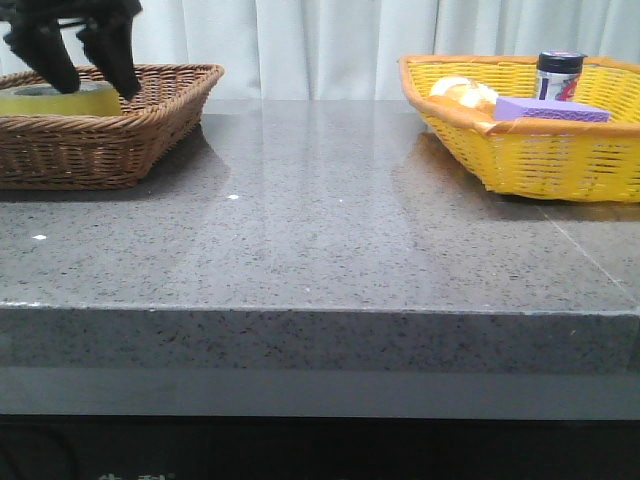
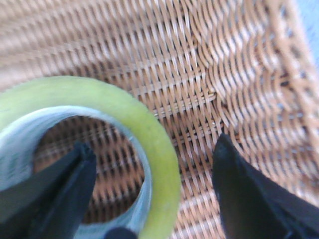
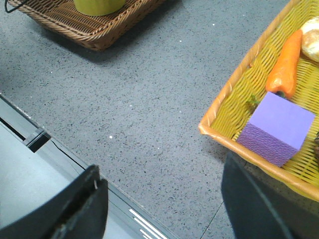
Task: Transfer tape with both arms
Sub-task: 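Lower the tape roll into the brown basket and open the left gripper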
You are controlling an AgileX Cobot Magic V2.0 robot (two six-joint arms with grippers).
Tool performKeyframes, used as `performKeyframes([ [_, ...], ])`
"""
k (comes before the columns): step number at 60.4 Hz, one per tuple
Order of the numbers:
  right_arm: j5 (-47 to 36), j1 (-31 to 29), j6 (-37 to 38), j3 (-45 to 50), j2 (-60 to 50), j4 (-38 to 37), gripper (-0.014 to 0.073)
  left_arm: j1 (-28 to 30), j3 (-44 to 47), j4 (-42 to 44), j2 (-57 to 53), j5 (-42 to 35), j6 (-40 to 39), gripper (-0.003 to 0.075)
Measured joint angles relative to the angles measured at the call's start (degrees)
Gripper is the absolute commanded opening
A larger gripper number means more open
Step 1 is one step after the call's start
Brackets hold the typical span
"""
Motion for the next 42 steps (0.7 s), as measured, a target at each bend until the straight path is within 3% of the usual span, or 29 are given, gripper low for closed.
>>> performKeyframes([
  [10,0.1,0.0,0.0,0.0,0.0,0.0,0.0508,-2.8,0.0,4.1,-4.6,0.0,-2.1,0.0489],
  [23,0.1,0.0,0.0,0.0,0.0,0.0,0.0508,-10.7,4.3,11.7,-13.1,0.0,-5.8,0.0489],
  [42,0.1,0.0,0.0,0.0,0.0,0.0,0.0508,-12.6,23.4,8.2,-29.9,-2.8,-6.6,0.0489],
])
